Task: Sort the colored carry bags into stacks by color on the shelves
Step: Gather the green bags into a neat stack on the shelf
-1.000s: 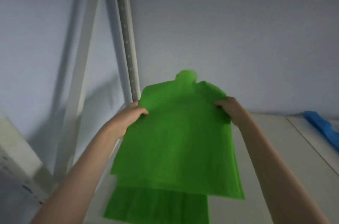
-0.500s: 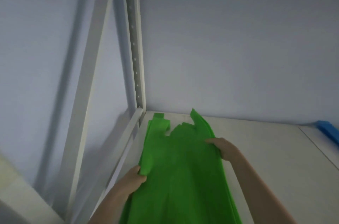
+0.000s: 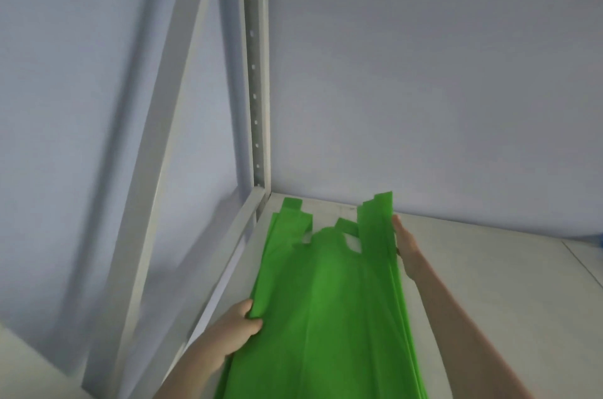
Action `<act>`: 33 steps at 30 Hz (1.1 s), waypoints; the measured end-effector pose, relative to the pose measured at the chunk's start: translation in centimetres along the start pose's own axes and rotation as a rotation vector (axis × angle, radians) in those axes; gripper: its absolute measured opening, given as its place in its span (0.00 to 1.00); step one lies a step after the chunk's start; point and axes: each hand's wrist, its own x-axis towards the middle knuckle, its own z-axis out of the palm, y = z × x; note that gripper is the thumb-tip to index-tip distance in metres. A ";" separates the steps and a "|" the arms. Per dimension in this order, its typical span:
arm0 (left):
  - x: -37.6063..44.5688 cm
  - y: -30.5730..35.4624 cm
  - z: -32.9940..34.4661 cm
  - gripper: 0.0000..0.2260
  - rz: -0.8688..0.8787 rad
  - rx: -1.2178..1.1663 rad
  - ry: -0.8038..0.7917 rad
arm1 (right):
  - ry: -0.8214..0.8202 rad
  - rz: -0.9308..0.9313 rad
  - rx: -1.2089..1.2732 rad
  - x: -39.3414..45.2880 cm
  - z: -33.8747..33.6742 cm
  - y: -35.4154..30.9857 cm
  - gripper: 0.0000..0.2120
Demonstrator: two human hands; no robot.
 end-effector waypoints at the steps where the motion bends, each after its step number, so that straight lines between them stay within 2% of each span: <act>1: 0.2 -0.2 0.1 0.28 0.008 -0.008 0.006 | 0.066 0.011 -0.082 0.4 -0.2 -0.1 0.18; 3: 0.2 -0.3 0.1 0.28 0.016 -0.017 0.013 | 0.123 0.083 -0.230 1.6 -1.1 0.1 0.15; 7: 1.0 -0.5 0.1 0.27 -0.035 -0.033 -0.001 | 0.066 0.259 -0.409 2.4 -2.1 -0.1 0.14; 10: 1.2 -0.1 0.5 0.23 -0.054 -0.032 0.007 | -0.002 0.267 -0.461 2.3 -1.4 -0.2 0.20; 13: 1.5 0.6 1.2 0.10 -0.006 -0.023 0.089 | -0.014 0.289 -0.438 2.4 -0.3 -0.5 0.29; 14: 1.5 0.9 1.3 0.09 0.014 -0.019 0.144 | -0.028 0.313 -0.448 2.3 0.1 -0.8 0.31; 16: 1.9 1.3 1.5 0.16 0.055 -0.040 0.207 | -0.065 0.338 -0.439 2.3 0.5 -1.4 0.33; 19: 2.4 1.6 1.5 0.21 0.067 -0.106 0.228 | -0.049 0.304 -0.306 2.4 0.9 -1.9 0.24; 24: 3.1 2.8 0.8 0.14 0.060 -0.252 0.196 | -0.082 0.185 0.036 2.4 0.3 -1.9 0.15; 26: 3.4 3.1 0.5 0.13 0.039 -0.228 0.190 | -0.085 0.113 0.108 2.2 0.0 -1.6 0.15; 28: 3.6 3.0 0.4 0.17 0.030 -0.134 0.152 | -0.051 0.141 0.070 2.3 -0.2 -1.1 0.14; 31: 3.3 3.0 0.2 0.23 0.005 -0.052 0.066 | 0.010 0.308 -0.065 2.2 -0.8 -0.7 0.11; 33: 3.0 2.9 -0.1 0.25 -0.019 -0.023 0.022 | 0.006 0.365 -0.092 2.1 -1.4 -0.5 0.13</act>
